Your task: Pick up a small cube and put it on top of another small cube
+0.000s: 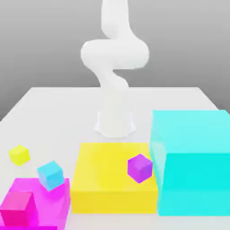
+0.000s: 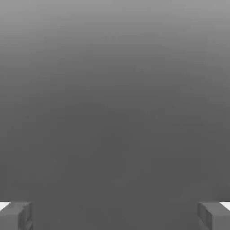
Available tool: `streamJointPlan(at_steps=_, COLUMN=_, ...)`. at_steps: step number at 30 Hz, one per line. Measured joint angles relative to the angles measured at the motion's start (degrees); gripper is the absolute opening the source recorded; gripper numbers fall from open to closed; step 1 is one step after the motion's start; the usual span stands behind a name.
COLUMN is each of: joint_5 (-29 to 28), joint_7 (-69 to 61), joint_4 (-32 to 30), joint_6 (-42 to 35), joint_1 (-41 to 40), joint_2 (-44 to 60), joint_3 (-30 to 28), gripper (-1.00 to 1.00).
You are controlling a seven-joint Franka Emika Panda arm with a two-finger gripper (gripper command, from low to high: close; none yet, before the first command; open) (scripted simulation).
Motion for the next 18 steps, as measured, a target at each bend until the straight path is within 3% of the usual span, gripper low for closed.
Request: streamJointPlan(at_steps=18, joint_5=-3.6, joint_7=41.9, joint_4=-14.2, joint_6=18.0, joint_1=-28.5, joint_2=31.5, joint_3=-7.7, gripper=0.0)
